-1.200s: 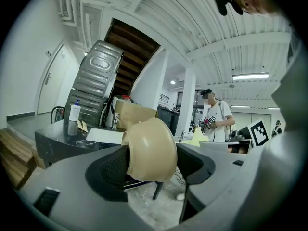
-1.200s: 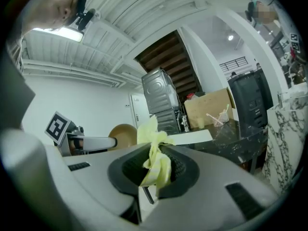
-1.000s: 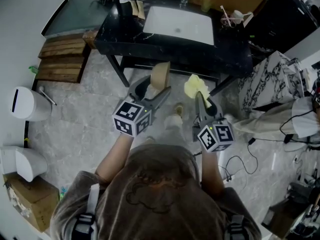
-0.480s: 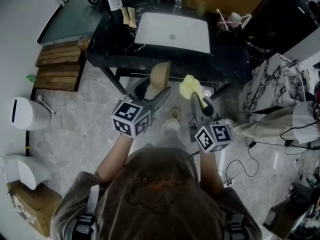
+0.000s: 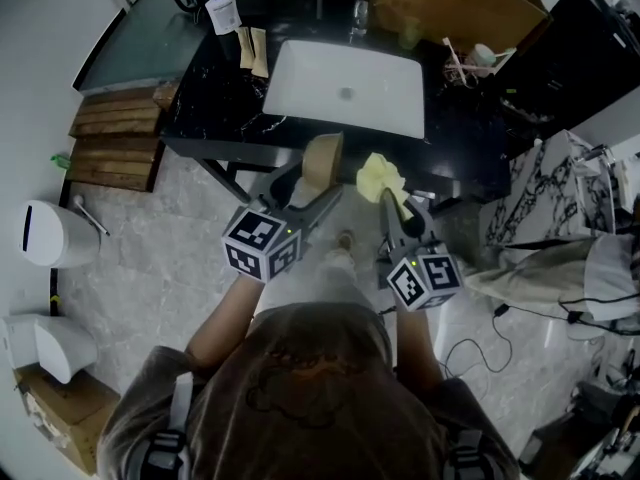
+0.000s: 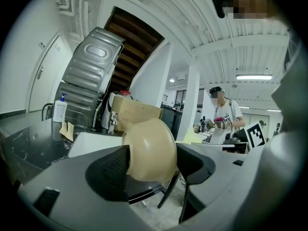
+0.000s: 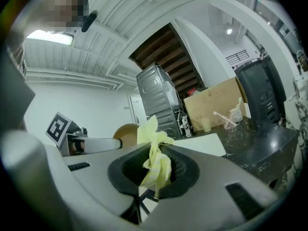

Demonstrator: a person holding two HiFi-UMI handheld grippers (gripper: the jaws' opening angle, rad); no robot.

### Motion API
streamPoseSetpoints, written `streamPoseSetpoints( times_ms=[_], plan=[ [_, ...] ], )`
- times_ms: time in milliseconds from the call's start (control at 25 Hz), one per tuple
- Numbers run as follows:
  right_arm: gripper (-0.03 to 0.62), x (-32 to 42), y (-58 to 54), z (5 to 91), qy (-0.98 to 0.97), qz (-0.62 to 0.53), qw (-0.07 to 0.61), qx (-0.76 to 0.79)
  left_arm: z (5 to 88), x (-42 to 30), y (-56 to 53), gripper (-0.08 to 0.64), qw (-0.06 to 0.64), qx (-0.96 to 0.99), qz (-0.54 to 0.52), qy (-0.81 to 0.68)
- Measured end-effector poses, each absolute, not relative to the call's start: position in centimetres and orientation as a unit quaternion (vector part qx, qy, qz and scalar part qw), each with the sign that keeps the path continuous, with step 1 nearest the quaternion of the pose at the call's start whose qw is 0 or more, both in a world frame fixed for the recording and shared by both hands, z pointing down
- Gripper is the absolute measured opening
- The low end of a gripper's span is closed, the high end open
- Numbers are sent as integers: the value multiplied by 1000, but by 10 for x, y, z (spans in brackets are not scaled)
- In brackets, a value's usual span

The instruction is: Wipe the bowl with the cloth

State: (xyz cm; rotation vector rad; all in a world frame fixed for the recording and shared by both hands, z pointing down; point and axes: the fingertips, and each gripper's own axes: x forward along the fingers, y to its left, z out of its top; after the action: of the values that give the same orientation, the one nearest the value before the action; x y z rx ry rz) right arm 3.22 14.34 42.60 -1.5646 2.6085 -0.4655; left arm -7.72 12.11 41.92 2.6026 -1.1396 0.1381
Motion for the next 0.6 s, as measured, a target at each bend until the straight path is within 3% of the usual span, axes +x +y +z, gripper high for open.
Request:
streamPoseSetpoints(
  times_ms=[600],
  plan=[
    [27,70,13,409,855,-155,34,-493,401,-42,-2,302,156,900,47,-403]
  ],
)
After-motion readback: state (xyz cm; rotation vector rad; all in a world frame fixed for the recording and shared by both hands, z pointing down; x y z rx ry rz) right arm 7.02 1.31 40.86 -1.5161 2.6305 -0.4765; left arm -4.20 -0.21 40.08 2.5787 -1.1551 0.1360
